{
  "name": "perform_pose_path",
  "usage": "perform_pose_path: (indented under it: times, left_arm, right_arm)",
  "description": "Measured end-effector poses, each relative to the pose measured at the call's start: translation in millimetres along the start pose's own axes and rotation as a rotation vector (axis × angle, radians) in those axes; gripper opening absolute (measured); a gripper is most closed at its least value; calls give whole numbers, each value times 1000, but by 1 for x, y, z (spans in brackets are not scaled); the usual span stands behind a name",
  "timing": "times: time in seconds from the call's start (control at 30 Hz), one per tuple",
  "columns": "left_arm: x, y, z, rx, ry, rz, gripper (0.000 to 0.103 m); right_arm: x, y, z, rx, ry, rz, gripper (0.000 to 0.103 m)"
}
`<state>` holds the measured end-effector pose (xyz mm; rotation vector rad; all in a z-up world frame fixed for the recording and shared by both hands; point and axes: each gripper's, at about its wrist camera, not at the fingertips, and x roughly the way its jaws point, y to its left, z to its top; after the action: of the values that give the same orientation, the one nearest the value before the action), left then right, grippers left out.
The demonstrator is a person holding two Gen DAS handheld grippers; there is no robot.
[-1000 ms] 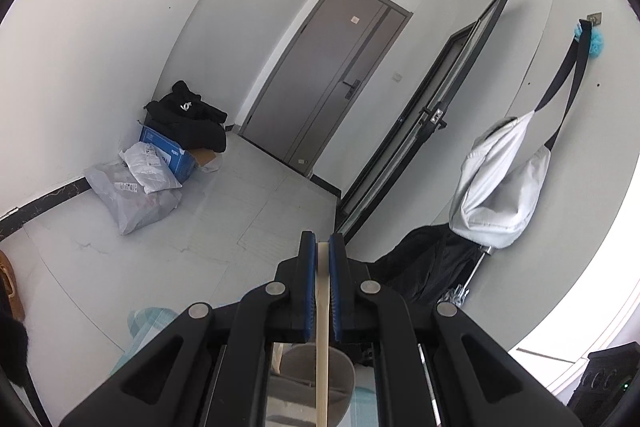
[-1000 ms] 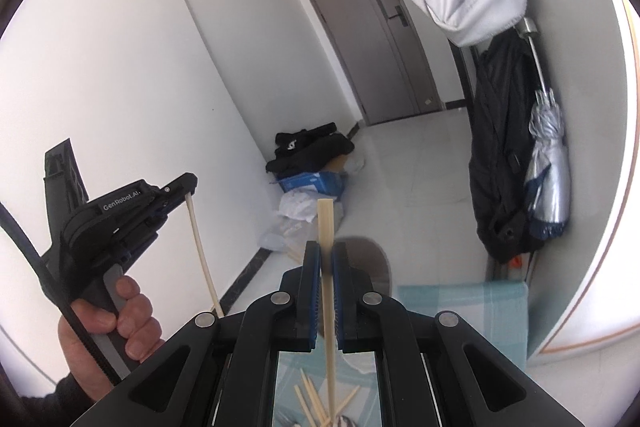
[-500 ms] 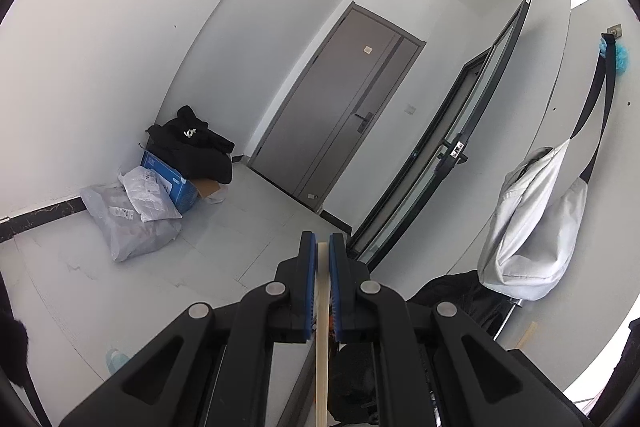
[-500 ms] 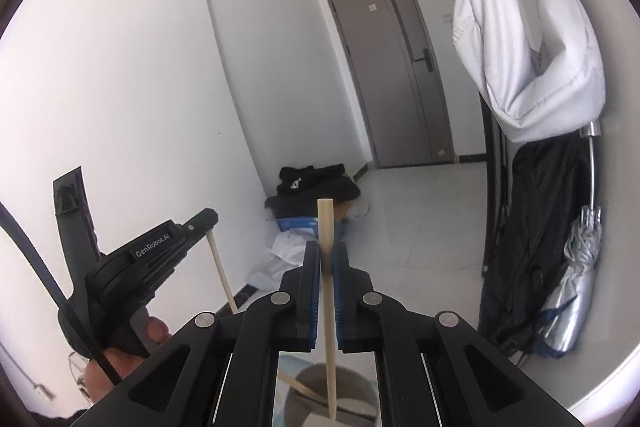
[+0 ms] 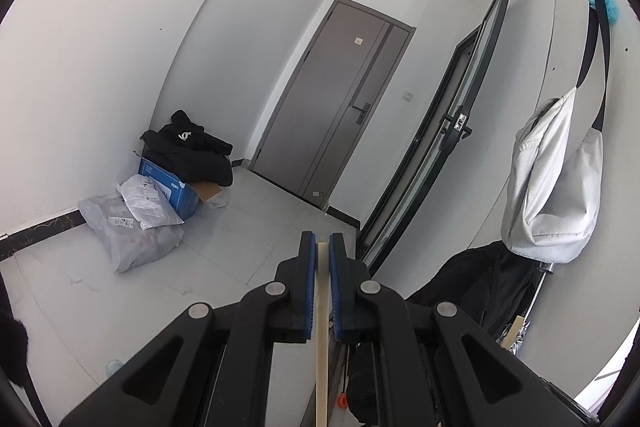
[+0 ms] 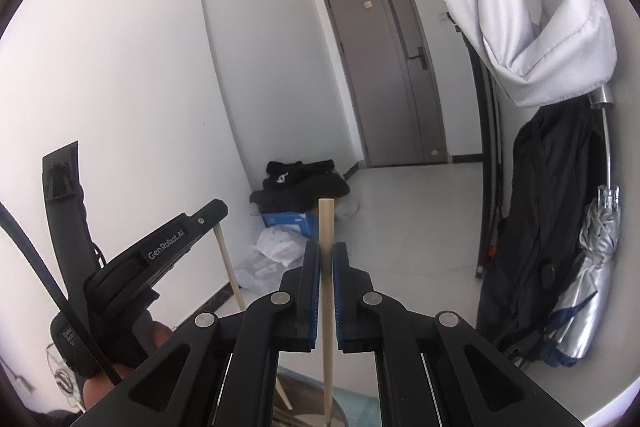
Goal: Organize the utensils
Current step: 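Carry both held chopsticks over the white holder and open both grippers, then withdraw both open grippers from the holder back over the cloth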
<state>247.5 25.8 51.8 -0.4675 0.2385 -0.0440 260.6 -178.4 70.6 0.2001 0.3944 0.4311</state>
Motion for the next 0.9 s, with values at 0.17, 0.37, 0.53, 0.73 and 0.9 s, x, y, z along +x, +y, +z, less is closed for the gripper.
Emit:
perform_pose_path:
  times: [0.17, 0.37, 0.53, 0.73, 0.9]
  left_arm:
    - [0, -6, -7, 50, 13, -5, 4]
    - [-12, -10, -15, 131, 45, -9, 4]
    - [-21, -9, -18, 174, 136, -35, 4]
    - [-21, -4, -17, 188, 289, -67, 5]
    - [-25, 3, -16, 181, 379, -52, 34]
  right_arm:
    - [3, -3, -9, 4, 22, -1, 6]
    - [-2, -1, -17, -6, 35, 4, 6]
    - [-2, 3, -24, -38, 62, 14, 6]
    - [5, 8, -37, -40, 116, 28, 6]
    - [11, 8, -54, -22, 191, 23, 9]
